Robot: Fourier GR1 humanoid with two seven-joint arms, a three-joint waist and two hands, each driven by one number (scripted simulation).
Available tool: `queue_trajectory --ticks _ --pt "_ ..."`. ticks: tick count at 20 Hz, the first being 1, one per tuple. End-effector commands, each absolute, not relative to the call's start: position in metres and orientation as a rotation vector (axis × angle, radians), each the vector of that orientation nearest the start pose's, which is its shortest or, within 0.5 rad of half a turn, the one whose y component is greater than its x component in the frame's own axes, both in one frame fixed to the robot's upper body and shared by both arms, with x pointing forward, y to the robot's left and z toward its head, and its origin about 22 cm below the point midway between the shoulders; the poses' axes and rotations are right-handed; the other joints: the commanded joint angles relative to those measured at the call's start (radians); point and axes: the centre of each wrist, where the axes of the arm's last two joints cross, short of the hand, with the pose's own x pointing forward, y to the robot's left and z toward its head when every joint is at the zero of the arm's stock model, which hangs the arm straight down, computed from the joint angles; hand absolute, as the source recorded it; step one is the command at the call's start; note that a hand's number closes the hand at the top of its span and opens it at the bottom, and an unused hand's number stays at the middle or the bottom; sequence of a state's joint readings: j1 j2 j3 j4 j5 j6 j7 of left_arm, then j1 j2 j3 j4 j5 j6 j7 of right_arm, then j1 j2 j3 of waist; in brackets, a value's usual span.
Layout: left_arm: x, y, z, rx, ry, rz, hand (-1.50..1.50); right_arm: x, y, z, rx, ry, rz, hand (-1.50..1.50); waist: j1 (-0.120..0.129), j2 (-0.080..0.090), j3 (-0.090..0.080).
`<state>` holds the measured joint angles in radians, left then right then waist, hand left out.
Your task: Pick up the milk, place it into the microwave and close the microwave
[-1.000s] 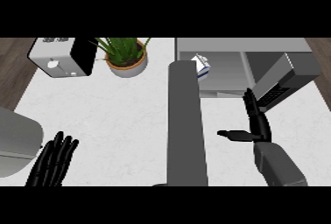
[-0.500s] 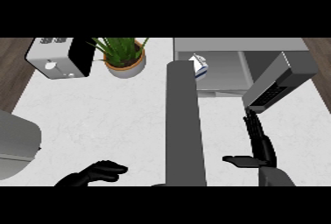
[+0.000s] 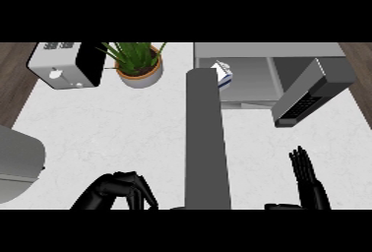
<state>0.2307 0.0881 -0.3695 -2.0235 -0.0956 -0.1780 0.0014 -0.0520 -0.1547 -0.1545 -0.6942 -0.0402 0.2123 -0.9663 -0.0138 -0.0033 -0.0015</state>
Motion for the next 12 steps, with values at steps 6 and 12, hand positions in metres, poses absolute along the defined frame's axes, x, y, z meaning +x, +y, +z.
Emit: queue_trajectory --ticks 6,12 --pt "0.213 0.122 0.053 -0.445 -1.609 -0.724 1.50 0.125 -0.343 -0.155 0.035 -1.805 -0.080 -1.50 -0.009 0.003 0.002" --pt "0.228 0.082 0.033 -0.434 -1.619 -0.811 1.50 0.110 -0.365 -0.130 0.081 -1.802 -0.074 -1.50 -0.008 0.003 0.001"
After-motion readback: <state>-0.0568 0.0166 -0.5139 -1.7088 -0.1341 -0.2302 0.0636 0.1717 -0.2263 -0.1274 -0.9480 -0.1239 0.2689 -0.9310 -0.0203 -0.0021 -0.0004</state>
